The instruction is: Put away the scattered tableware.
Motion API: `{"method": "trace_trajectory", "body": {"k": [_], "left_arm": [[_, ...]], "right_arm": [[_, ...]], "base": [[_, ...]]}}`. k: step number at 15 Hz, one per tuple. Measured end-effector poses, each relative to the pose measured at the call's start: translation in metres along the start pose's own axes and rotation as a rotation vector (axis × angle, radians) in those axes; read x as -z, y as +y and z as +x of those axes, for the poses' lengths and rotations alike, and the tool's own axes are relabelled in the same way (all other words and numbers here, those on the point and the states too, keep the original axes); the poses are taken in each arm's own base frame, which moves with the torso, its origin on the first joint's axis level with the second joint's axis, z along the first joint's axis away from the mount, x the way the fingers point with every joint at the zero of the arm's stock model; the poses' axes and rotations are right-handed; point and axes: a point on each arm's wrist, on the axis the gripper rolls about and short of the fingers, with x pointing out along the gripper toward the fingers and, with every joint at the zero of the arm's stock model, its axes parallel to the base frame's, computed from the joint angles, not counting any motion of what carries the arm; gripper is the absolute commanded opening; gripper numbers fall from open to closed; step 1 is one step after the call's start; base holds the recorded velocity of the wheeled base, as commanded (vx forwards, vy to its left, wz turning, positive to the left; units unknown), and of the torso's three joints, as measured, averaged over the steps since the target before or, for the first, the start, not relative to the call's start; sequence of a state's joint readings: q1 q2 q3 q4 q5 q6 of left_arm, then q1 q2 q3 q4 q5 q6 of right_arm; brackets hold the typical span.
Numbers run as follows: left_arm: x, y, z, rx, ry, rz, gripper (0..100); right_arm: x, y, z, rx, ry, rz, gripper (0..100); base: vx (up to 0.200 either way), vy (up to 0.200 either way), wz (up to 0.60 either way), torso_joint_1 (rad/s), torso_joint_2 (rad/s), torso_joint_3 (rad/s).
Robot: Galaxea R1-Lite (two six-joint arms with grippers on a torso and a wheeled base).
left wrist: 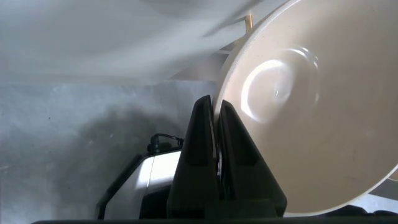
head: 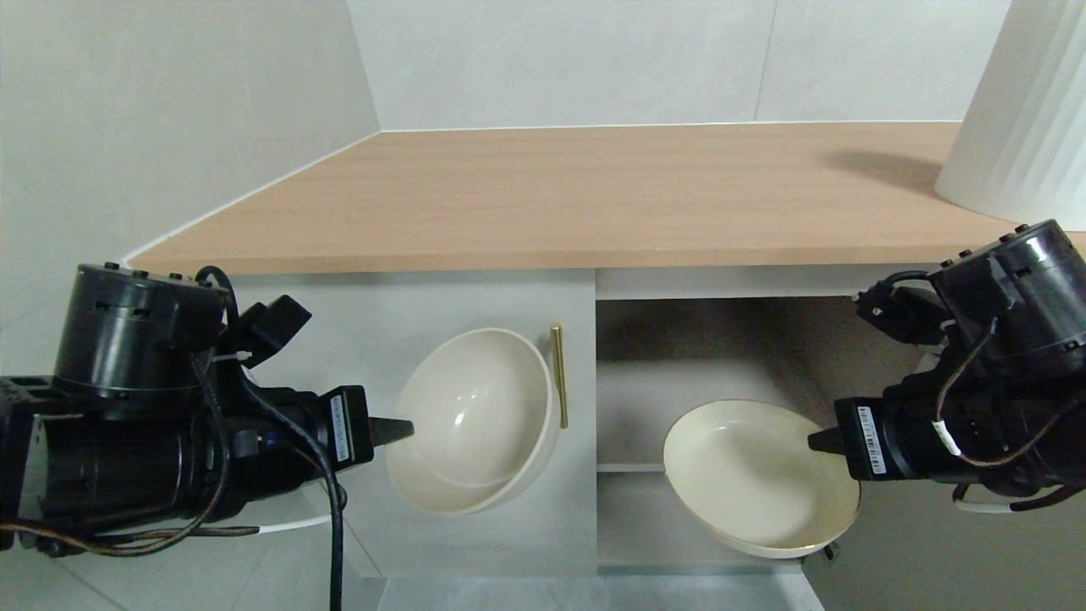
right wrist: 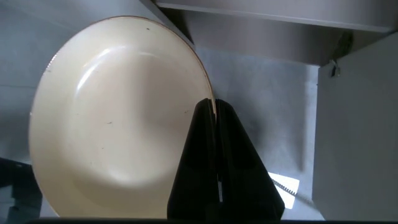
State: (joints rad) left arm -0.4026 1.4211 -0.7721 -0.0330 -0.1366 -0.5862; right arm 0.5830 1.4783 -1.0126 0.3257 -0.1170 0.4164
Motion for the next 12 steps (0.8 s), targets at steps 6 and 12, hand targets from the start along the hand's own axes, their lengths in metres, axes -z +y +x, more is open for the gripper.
{"method": "trace_trajectory", "body": {"k": [6, 12], "left_arm": [[0.01, -0.001, 0.004, 0.001, 0.043, 0.075, 0], [0.016, 0.001, 0.01, -0.013, 0.082, 0.08, 0]], "right_arm": [[0.001, 0.001, 0.047, 0.04, 0.061, -0.003, 0], [0.007, -0.009, 0.123, 0.108, 0.068, 0.036, 0]], "base": [[0.0, 0.0, 0.0, 0.0, 0.0, 0.0], [0.0, 0.0, 0.0, 0.0, 0.0, 0.0]]}}
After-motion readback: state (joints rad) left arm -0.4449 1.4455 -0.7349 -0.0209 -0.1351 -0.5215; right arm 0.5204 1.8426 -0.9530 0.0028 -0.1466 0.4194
